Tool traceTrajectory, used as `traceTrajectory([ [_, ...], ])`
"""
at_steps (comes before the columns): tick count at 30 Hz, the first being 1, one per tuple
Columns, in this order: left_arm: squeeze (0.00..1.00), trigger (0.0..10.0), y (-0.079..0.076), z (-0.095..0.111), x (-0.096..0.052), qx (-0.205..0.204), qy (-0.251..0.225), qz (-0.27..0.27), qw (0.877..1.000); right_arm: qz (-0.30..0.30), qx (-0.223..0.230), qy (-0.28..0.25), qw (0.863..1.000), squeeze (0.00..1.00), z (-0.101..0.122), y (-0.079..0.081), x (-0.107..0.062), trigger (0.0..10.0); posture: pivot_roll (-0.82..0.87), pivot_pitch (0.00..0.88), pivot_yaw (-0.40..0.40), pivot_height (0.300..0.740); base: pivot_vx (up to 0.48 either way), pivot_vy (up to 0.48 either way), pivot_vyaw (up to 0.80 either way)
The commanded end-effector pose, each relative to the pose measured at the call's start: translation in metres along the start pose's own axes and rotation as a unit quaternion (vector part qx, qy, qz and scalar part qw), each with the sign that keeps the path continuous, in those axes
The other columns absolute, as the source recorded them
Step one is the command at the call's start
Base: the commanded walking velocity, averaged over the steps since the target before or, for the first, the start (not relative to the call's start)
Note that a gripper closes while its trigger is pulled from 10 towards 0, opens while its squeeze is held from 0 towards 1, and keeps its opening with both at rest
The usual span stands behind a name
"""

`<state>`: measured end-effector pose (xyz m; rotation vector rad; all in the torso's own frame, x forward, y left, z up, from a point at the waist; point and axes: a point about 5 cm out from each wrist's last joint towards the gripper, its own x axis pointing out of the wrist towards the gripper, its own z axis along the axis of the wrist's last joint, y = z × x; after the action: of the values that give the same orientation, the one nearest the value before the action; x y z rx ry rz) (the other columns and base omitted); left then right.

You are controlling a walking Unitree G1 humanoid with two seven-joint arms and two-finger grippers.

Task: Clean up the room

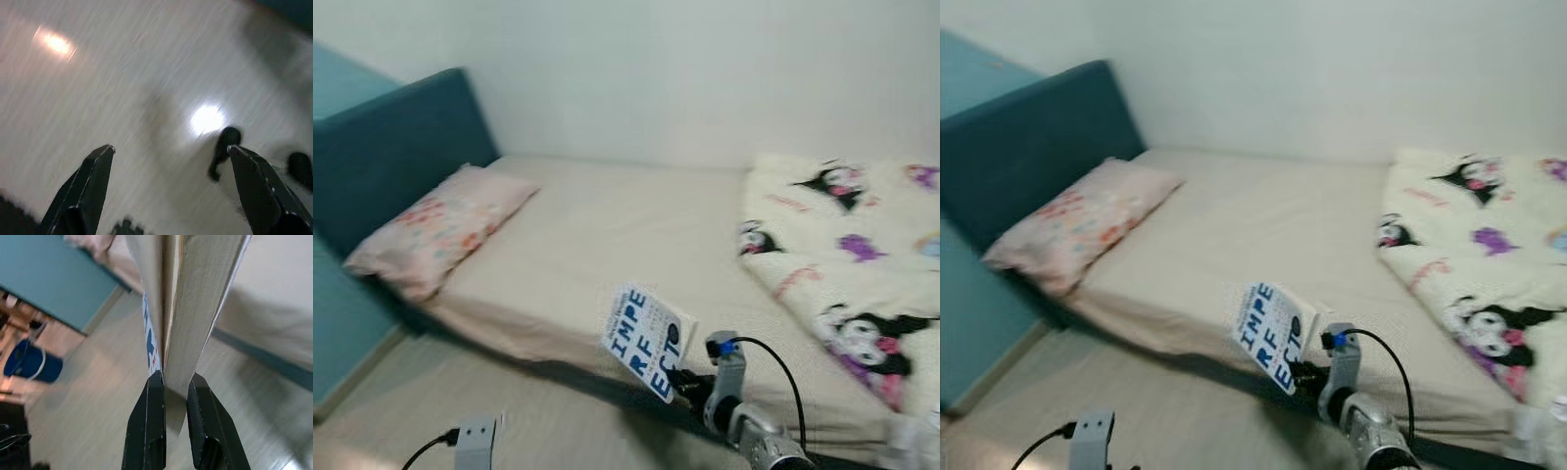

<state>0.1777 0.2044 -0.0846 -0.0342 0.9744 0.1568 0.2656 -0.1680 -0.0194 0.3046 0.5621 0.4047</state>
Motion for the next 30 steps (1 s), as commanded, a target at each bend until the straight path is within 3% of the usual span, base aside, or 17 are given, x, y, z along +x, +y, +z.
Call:
traceTrajectory([
  [1, 0.0, 10.0, 0.002, 0.003, 0.0, 0.007, -0.004, 0.0, 1.0, -0.001, -0.006, -0.019, 1.0, 0.0, 0.008, -0.001, 0.001, 10.0, -0.18, 0.0, 0.094, 0.74, 0.0, 0.0, 0.79],
  [4, 0.0, 10.0, 0.002, 0.004, 0.0, 0.007, -0.004, 0.0, 1.0, -0.002, -0.006, -0.019, 1.0, 0.0, 0.008, -0.001, 0.001, 10.0, -0.18, 0.0, 0.094, 0.74, 0.0, 0.0, 0.79],
  [10, 0.0, 10.0, -0.001, 0.005, 0.001, 0.022, -0.007, -0.01, 1.0, -0.055, -0.009, -0.013, 0.998, 0.0, 0.009, -0.01, -0.001, 10.0, -0.18, 0.0, 0.092, 0.74, 0.473, 0.0, 0.0],
  [17, 0.0, 10.0, -0.002, 0.005, 0.001, 0.022, -0.006, -0.011, 1.0, -0.072, -0.01, -0.009, 0.997, 0.0, 0.007, -0.013, -0.003, 10.0, -0.18, 0.0, 0.089, 0.74, 0.48, 0.0, 0.0],
  [21, 0.0, 10.0, -0.003, 0.004, 0.001, 0.023, -0.005, -0.012, 1.0, -0.067, -0.015, -0.014, 0.998, 0.0, 0.008, -0.012, -0.003, 10.0, -0.18, 0.0, 0.088, 0.74, 0.48, 0.0, 0.0],
  [30, 0.0, 10.0, -0.003, 0.004, 0.001, 0.025, -0.004, -0.013, 1.0, -0.011, -0.041, -0.023, 0.999, 0.0, 0.016, -0.002, 0.003, 10.0, -0.18, 0.0, 0.089, 0.74, 0.48, 0.0, 0.8],
])
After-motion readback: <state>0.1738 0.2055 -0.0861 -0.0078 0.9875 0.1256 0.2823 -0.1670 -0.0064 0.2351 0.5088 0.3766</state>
